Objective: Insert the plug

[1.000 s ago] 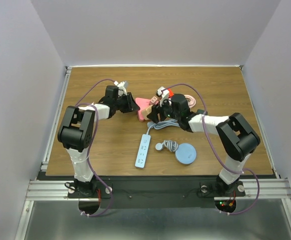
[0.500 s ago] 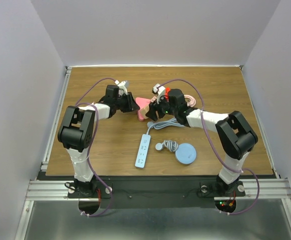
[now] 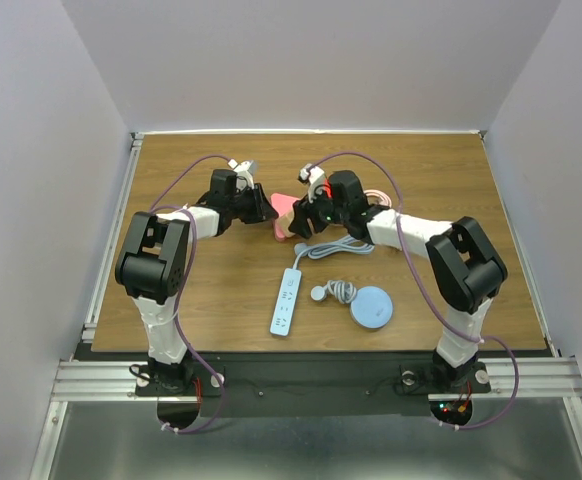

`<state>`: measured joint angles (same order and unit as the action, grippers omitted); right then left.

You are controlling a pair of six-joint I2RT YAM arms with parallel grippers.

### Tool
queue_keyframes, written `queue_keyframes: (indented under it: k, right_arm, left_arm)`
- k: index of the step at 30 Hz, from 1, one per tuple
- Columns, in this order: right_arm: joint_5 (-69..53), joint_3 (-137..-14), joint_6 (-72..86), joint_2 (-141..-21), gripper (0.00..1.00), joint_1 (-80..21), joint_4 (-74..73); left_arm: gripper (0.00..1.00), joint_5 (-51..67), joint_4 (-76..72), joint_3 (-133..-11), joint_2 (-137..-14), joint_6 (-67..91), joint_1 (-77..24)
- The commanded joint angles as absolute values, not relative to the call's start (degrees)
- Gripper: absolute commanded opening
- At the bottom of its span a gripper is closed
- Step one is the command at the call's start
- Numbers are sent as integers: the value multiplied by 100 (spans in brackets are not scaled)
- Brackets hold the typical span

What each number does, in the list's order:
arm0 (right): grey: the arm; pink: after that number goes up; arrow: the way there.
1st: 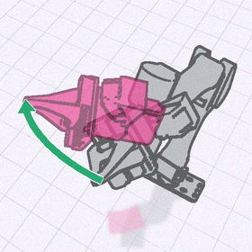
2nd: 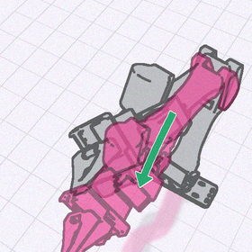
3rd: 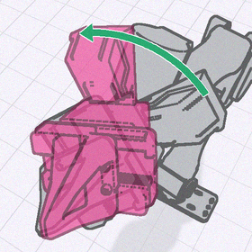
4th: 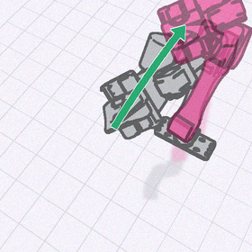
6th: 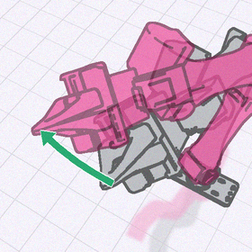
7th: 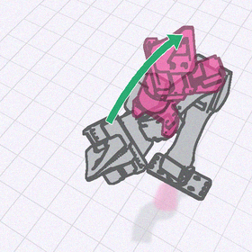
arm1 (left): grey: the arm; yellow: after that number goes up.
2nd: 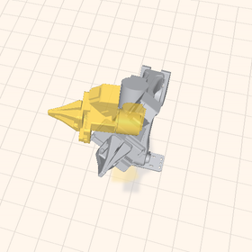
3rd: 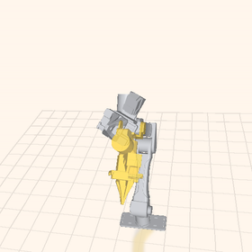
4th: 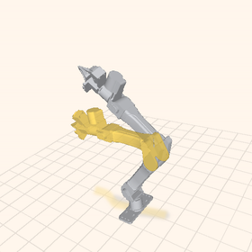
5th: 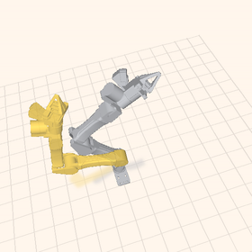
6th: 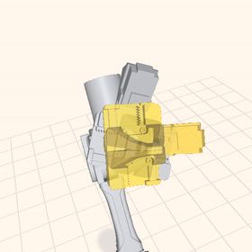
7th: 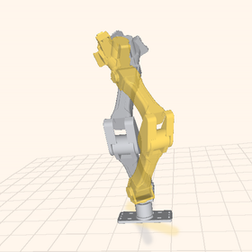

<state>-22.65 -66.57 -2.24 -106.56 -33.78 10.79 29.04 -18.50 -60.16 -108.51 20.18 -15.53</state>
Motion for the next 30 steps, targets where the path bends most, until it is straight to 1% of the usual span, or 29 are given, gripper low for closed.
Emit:
queue_keyframes:
  k: [1,9,16,24,30]
  right_arm:
    - [-1777,-7075,-343,-10828,0,-3366,396]
    - [-1442,-7540,-176,-10960,1,-3392,26]
    - [-1029,-7927,-88,-11258,0,-3603,-255]
    - [-571,-8252,-9,-11390,1,-3700,-465]
    - [-290,-8630,-18,-11707,0,-3770,-817]
  left_arm:
    - [11,2505,-1143,-5959,-11030,1670,-1547]
    - [7,2558,-1178,-5941,-11144,1670,-1591]
    - [0,2566,-1204,-5906,-11145,1679,-1626]
    - [0,2584,-1222,-5880,-11188,1670,-1635]
    - [0,2645,-1274,-5862,-11197,1688,-1635]
